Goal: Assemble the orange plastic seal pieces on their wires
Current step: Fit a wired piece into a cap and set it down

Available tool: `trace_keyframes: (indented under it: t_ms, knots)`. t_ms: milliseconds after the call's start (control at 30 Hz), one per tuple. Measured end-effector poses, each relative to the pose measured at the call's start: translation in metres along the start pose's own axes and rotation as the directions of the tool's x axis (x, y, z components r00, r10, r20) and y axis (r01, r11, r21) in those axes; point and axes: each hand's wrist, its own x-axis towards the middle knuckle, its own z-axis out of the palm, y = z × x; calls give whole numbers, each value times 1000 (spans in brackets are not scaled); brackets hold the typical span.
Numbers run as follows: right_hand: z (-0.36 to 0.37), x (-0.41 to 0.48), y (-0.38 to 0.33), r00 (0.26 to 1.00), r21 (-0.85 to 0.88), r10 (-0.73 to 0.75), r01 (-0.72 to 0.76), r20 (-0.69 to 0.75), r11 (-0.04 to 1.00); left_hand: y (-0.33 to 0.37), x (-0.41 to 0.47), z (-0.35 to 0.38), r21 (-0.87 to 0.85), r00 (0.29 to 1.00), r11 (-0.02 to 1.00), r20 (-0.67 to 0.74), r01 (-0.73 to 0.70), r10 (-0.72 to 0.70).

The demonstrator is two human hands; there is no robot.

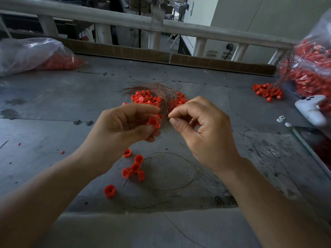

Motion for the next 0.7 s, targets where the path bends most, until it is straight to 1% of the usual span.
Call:
trace_keyframes:
  t_ms: [133, 300, 400, 567, 700]
  knots:
    - [-1, 0, 0, 1000, -2, 22, -22, -6, 1000, 0, 0, -2, -49, 1000, 999, 7, 7, -7]
    - [-1, 0, -1, 999, 15, 43, -43, -11, 999, 1, 0, -2, -19, 1000, 1000, 5, 7, -7]
    - [-2, 0, -2, 998, 46, 58, -57, -10, 997, 0, 0, -2, -40, 1000, 999, 11, 3, -2]
    - [0, -1, -4, 998, 67, 49, -51, 31, 996, -2, 0, -4, -62, 1000, 998, 23, 5, -3]
    - [0, -1, -5, 995, 33, 45, -48, 84, 998, -1, 0, -5, -86, 998, 996, 56, 8, -3]
